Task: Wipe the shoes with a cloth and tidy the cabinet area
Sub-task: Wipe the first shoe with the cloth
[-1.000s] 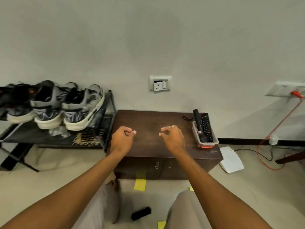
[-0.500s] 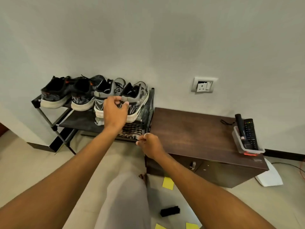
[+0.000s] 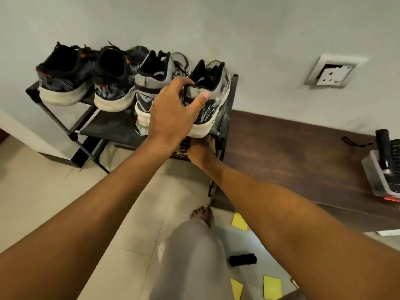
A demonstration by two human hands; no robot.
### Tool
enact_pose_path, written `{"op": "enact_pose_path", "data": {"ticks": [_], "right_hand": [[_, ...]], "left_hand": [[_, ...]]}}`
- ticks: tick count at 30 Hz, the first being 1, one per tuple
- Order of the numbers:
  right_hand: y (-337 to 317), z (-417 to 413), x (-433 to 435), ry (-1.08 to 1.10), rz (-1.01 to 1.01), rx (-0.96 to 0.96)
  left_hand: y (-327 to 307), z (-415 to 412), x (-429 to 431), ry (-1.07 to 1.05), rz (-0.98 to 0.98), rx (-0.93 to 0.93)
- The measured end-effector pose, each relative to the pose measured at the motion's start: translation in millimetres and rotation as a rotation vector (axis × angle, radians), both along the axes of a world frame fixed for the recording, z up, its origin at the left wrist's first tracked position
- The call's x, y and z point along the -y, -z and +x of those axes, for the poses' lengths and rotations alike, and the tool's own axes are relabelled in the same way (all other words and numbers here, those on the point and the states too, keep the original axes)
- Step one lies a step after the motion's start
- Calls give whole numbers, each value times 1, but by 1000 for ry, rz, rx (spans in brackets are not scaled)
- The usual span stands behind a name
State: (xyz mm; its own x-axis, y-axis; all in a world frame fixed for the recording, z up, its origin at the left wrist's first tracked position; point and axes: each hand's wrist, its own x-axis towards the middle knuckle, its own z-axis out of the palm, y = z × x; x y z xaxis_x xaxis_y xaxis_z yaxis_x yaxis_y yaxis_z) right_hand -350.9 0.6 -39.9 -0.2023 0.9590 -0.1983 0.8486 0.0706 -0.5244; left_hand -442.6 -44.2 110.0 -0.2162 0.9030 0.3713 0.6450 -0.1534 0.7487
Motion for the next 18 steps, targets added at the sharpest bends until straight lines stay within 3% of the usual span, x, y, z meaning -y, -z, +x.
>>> {"op": "enact_pose_path", "data": {"ticks": [5, 9, 12, 18], "right_hand": [[27, -1, -29, 67, -36, 108], [23, -1, -26, 69, -22, 88], [19, -4, -4, -63, 7, 44], [-31, 37, 52, -130, -79, -148]], "left_hand": [[-5, -3, -10, 64, -36, -88], [-10, 5, -12, 77, -35, -115], [-7, 4, -13, 64, -59, -159], [-14, 16, -5, 19, -120, -192]]}}
